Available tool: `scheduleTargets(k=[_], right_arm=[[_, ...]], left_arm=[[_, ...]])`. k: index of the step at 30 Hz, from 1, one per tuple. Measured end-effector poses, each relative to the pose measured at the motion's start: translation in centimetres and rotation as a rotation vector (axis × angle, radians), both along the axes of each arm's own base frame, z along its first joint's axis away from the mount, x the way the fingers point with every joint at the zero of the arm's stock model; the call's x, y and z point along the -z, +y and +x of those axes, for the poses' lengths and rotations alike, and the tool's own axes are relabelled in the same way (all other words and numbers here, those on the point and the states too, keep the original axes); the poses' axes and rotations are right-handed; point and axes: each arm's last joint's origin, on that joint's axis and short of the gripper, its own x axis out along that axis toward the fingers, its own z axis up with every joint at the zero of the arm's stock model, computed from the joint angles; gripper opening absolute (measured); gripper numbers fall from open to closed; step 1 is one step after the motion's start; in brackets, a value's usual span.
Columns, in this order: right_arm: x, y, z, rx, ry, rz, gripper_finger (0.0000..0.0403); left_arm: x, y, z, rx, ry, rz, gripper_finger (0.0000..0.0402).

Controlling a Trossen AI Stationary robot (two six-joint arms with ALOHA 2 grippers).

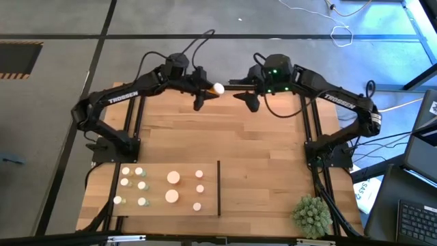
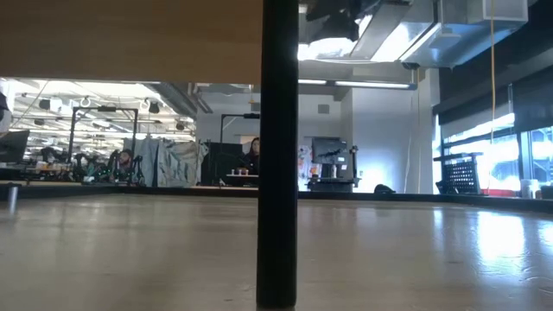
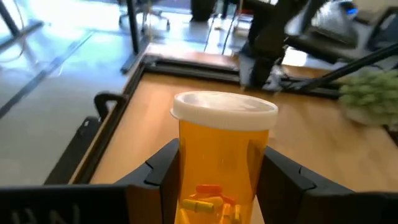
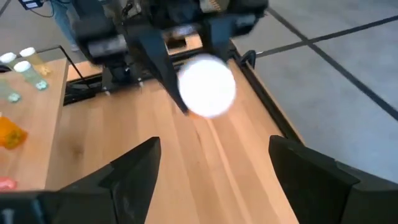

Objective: Pick and place medicine bottles onto shelf by color
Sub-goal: Put the orange pill bottle on the shelf aligned with the other orange pill bottle

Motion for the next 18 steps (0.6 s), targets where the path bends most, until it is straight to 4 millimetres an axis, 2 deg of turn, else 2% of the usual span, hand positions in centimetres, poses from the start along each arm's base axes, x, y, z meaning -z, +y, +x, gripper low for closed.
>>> scheduleTargets(k=[6, 12, 18], right_arm=[[-1.3, -0.1, -1.9, 0.056, -0.012, -0.057, 0.0302], [-1.6, -0.7, -2.5, 0.055, -0.028, -0.048, 0.0302], [-1.5, -0.6, -2.6, 0.026, -0.021, -0.027, 0.0302]], left_arm=[[-1.6, -1.5, -2.8, 0.064, 0.040, 0.012, 0.0152], [-2.8, -3.1, -4.8, 0.300, 0.000, -0.025, 0.0152], [-1.9, -4.1, -6.1, 0.454, 0.075, -0.084, 0.0152]])
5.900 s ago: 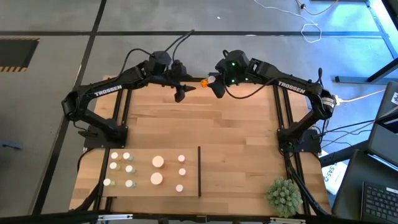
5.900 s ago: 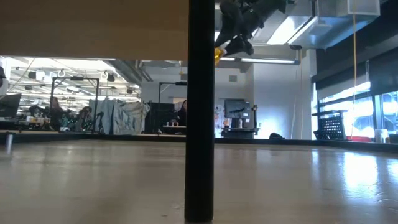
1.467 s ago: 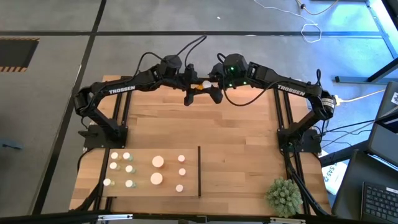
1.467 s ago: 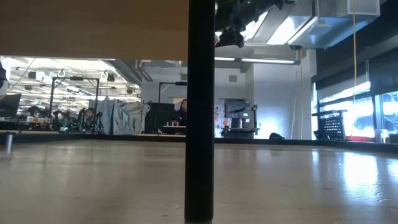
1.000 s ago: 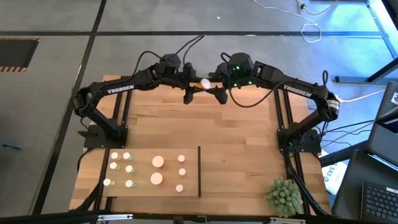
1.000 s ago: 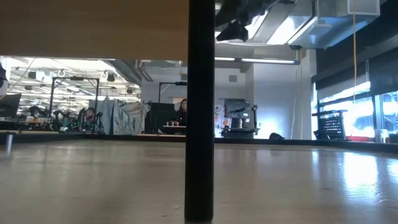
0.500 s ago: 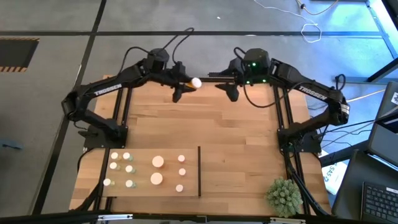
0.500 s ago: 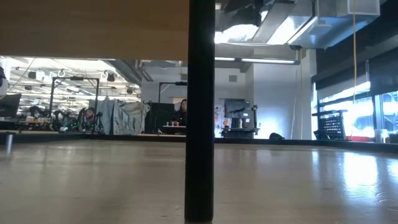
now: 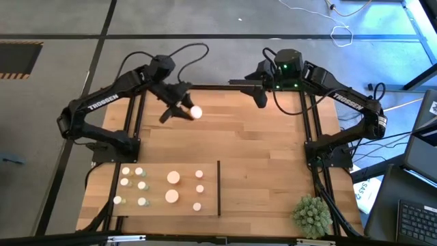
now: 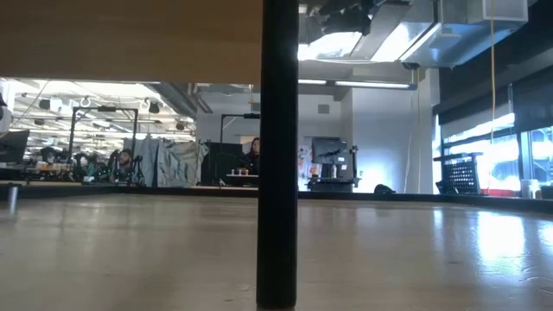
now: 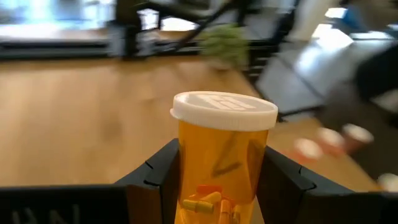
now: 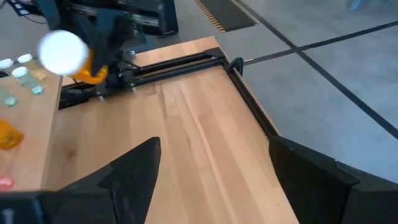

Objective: Pick and place medicine bottles onto shelf by color
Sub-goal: Put the orange pill bottle on the shelf aligned with the other orange pill bottle

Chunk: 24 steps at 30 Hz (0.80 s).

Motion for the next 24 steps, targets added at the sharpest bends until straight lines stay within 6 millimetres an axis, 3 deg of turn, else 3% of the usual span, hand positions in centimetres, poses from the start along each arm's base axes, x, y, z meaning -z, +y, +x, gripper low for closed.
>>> scheduleTargets(k=[7, 11, 16, 24], right_arm=[[0.0, 0.0, 0.0, 0.003, 0.002, 0.007, 0.0302], [0.0, 0.1, 0.0, -0.017, 0.003, 0.006, 0.0302], [0.3, 0.6, -0.1, -0.232, 0.008, -0.005, 0.0302], [0.3, 1.1, -0.1, -0.359, -0.018, 0.028, 0.0302]], left_arm=[[1.5, 0.0, -1.0, 0.336, -0.160, -0.099, 0.0152], [3.8, 1.0, -2.1, 0.412, -0.232, -0.181, 0.0152], [7.2, 1.4, -3.1, 0.442, -0.270, -0.256, 0.0152], [10.6, -0.2, -3.1, 0.514, -0.312, -0.210, 0.0152]])
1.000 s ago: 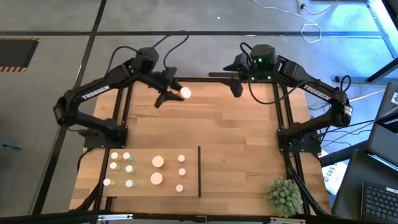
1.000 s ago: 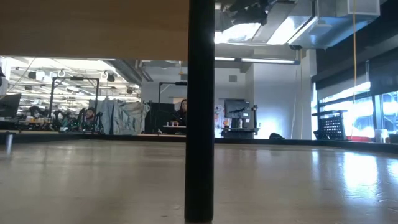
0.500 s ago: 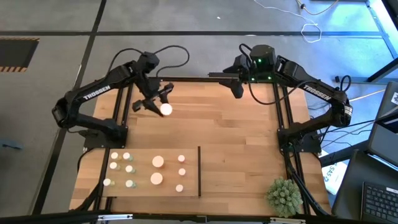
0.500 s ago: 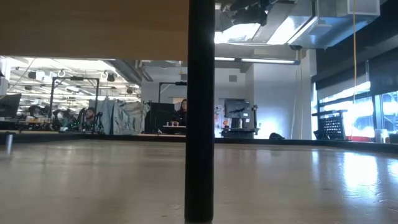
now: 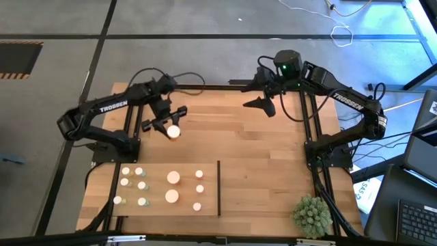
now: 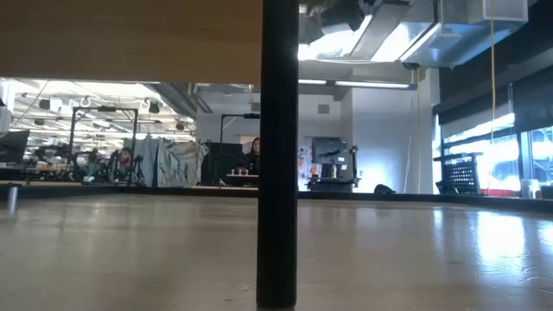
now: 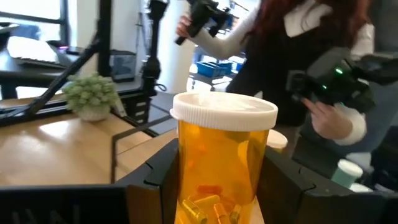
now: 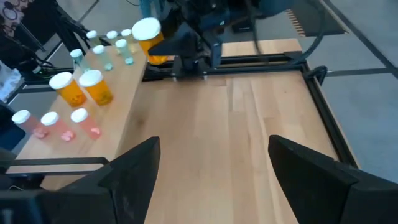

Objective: Pick and place medicine bottles onto shelf by color
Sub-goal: Put the orange pill bottle on the shelf aligned with the other orange pill bottle

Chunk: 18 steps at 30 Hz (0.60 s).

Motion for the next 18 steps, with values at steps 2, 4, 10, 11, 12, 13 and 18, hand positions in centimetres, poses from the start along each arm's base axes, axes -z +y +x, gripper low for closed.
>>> scheduleTargets(k=[2, 4, 10, 11, 12, 13, 18], right_arm=[[0.0, 0.0, 0.0, 0.000, 0.000, 0.000, 0.0302], [0.0, 0.0, 0.0, -0.001, 0.000, 0.001, 0.0302], [0.0, 0.0, 0.0, 0.001, -0.001, 0.003, 0.0302], [0.0, 0.0, 0.0, 0.001, -0.001, 0.003, 0.0302], [0.0, 0.0, 0.0, 0.001, -0.001, 0.003, 0.0302], [0.0, 0.0, 0.0, 0.001, -0.001, 0.004, 0.0302], [0.0, 0.0, 0.0, 0.002, -0.002, 0.004, 0.0302]], left_arm=[[0.4, -0.5, 0.2, 0.025, -0.016, 0.013, 0.0152], [0.7, -1.1, 0.4, 0.047, -0.027, 0.021, 0.0152], [1.8, -2.5, 0.9, 0.117, -0.054, 0.039, 0.0152], [1.8, -2.7, 1.0, 0.125, -0.060, 0.042, 0.0152], [1.9, -2.8, 1.1, 0.132, -0.061, 0.043, 0.0152], [1.9, -3.0, 1.1, 0.138, -0.063, 0.044, 0.0152], [2.4, -3.4, 1.8, 0.169, -0.064, 0.044, 0.0152]])
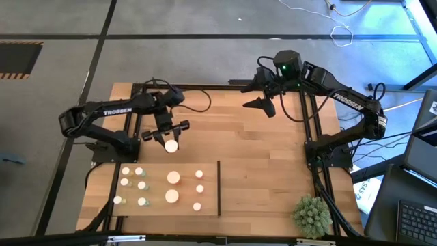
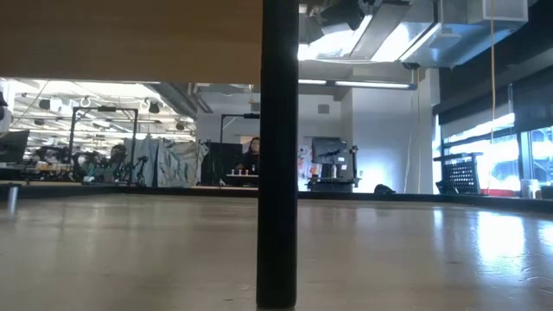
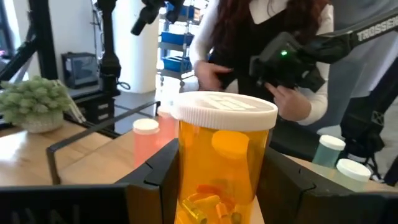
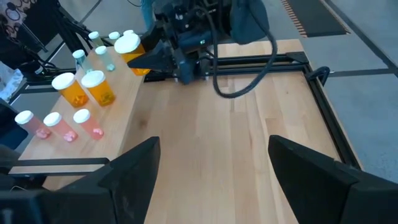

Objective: Pick and place medicine bottles onto shelf by color
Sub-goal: Put the orange pill bottle on the shelf aligned with the other orange pill bottle

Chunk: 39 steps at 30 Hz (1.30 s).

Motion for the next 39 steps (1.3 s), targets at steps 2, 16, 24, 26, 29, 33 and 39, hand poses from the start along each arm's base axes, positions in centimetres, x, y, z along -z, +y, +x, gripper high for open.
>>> scheduleTargets(k=[2, 16, 24, 26, 29, 33, 39], right_arm=[[0.0, 0.0, 0.0, 0.001, 0.000, 0.000, 0.0302], [0.0, 0.0, 0.0, 0.001, -0.001, 0.001, 0.0302], [0.0, 0.0, 0.0, 0.001, -0.001, 0.000, 0.0302], [0.0, 0.0, 0.0, 0.001, -0.002, 0.001, 0.0302], [0.0, 0.0, 0.0, 0.001, -0.001, 0.000, 0.0302], [0.0, 0.0, 0.0, 0.001, -0.002, 0.001, 0.0302], [0.0, 0.0, 0.0, 0.001, -0.001, 0.000, 0.0302]], left_arm=[[0.1, 0.0, 0.2, 0.006, -0.008, 0.001, 0.0152], [2.6, -0.8, 2.1, 0.073, 0.021, -0.012, 0.0152], [2.6, -2.0, 2.5, 0.124, 0.019, -0.010, 0.0153], [2.6, -2.2, 2.5, 0.130, 0.017, -0.009, 0.0153], [2.6, -2.1, 2.5, 0.129, 0.018, -0.010, 0.0153], [2.6, -1.8, 2.4, 0.117, 0.020, -0.011, 0.0153], [2.5, -2.1, 2.5, 0.130, 0.010, -0.006, 0.0153]])
